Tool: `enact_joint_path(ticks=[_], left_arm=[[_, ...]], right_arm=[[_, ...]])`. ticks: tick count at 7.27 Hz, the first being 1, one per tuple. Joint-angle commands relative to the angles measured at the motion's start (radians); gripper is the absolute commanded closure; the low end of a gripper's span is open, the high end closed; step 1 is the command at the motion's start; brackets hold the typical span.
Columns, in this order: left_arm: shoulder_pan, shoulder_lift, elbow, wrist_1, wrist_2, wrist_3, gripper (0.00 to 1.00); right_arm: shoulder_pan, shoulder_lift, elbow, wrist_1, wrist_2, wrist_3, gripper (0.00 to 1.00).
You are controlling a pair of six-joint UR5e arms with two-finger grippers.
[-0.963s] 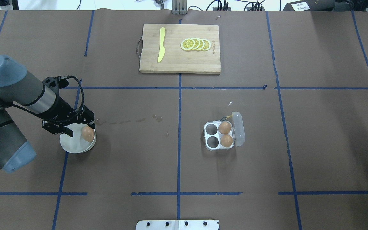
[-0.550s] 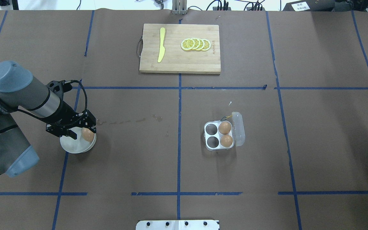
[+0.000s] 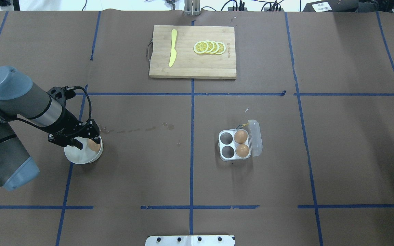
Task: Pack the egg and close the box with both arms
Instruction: 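Lower the left gripper into the bowl and close it on the egg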
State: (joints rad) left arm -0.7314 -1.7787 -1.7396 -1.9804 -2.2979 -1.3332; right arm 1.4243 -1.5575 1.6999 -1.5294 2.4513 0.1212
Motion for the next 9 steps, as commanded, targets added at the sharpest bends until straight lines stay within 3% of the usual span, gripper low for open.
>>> enact_joint_path(ticks=[1,9], left_arm=[[0.001,0.001,0.012,0.0,0.0,0.005,0.36],[0.009,-0.016,0.038,0.0,0.002,0.003,0.36]], right_arm=[[0.001,0.001,0.0,0.0,0.0,0.0,0.0],[-0.001,-0.001,-0.005,0.0,0.0,-0.002,0.0]])
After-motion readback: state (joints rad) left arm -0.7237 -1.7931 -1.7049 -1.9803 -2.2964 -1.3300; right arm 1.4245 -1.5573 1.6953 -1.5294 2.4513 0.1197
